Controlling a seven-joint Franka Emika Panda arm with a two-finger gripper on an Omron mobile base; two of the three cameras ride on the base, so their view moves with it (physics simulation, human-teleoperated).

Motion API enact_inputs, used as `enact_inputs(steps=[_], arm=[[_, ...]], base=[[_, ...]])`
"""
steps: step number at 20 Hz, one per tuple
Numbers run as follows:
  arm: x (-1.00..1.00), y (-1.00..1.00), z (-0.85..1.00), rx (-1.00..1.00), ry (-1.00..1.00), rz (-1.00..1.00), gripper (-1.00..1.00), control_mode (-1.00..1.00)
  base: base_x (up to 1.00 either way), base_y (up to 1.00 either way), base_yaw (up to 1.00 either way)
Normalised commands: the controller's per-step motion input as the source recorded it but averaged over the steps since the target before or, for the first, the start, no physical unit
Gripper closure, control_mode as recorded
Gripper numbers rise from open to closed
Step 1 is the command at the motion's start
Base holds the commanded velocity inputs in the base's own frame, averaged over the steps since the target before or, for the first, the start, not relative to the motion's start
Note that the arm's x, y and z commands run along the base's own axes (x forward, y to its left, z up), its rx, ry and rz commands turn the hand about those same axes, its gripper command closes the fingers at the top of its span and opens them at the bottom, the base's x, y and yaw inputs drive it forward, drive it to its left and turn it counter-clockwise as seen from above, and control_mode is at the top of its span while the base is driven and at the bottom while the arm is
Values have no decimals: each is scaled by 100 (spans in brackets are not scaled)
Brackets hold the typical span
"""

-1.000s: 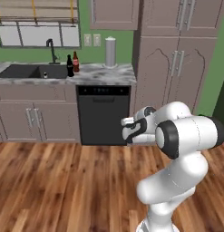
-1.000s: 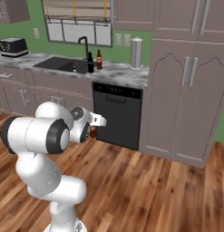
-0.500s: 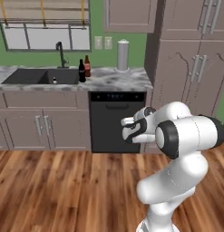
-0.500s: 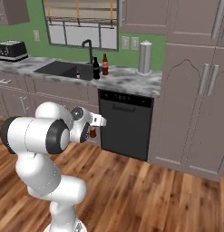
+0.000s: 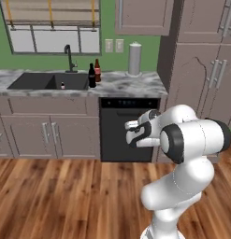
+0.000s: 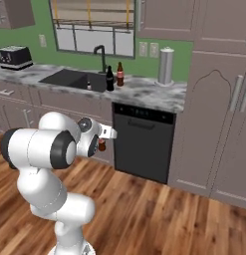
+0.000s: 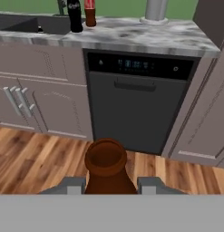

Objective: Place the large bottle from the dining counter next to the other large bottle outside the sink, and place the small bottle from the dining counter next to the other small bottle inside the sink.

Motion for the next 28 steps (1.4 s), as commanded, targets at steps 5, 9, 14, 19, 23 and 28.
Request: enact_inputs(steps=[5,9,14,19,23,28], arm=[[0,0,0,0,0,0,100,100],[0,0,0,0,0,0,100,100],[0,0,0,0,0,0,100,100],[0,0,0,0,0,0,100,100],[0,0,0,0,0,0,100,100],[0,0,0,0,0,0,100,100]], base=[[65,46,-4],[71,42,-4],[97,-7,0],[97,-42,0],[78,13,0],[41,75,0]])
